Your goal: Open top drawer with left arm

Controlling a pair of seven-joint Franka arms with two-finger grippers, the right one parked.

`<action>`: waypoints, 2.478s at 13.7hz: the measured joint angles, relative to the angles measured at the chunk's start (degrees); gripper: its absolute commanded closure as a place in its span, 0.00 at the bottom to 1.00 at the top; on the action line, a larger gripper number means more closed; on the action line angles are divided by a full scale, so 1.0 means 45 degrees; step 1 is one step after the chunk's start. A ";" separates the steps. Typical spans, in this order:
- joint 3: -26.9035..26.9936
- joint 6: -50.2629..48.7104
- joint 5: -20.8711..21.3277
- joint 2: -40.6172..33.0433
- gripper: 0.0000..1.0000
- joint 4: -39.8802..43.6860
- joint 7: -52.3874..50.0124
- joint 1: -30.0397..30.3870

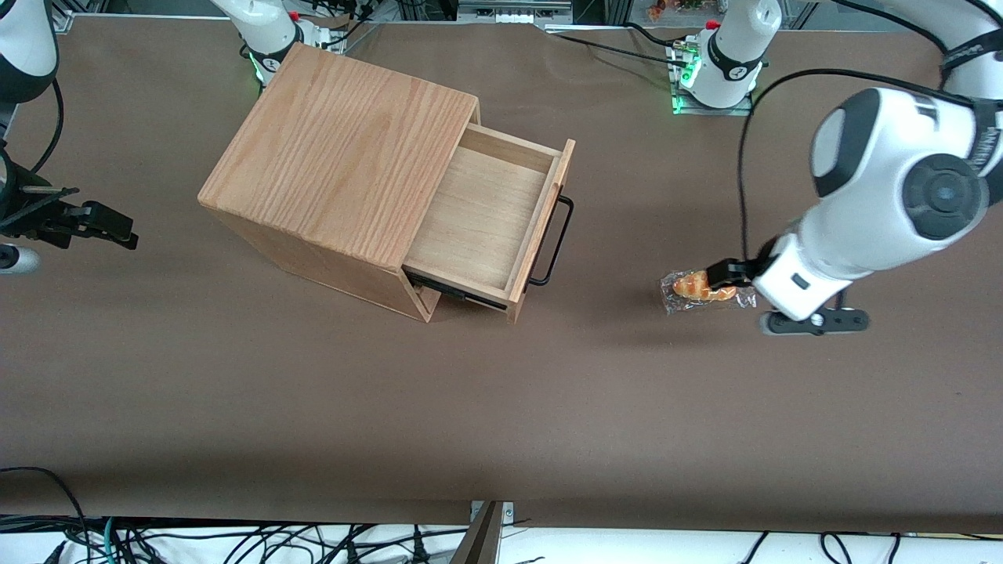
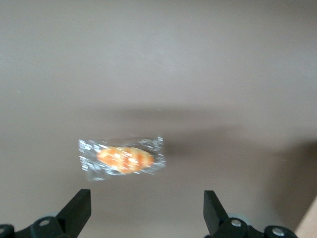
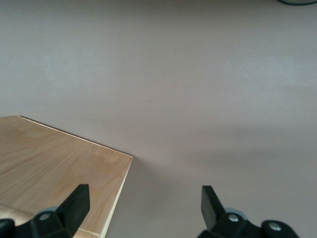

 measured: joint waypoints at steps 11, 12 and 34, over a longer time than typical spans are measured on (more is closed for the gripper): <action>0.1883 0.0805 0.0000 0.0006 0.00 -0.0137 0.5513 0.1025; 0.1996 0.0838 0.0000 0.0007 0.00 -0.0152 0.5621 0.1059; 0.2602 0.0926 -0.0441 -0.0175 0.00 -0.0141 0.4813 0.1016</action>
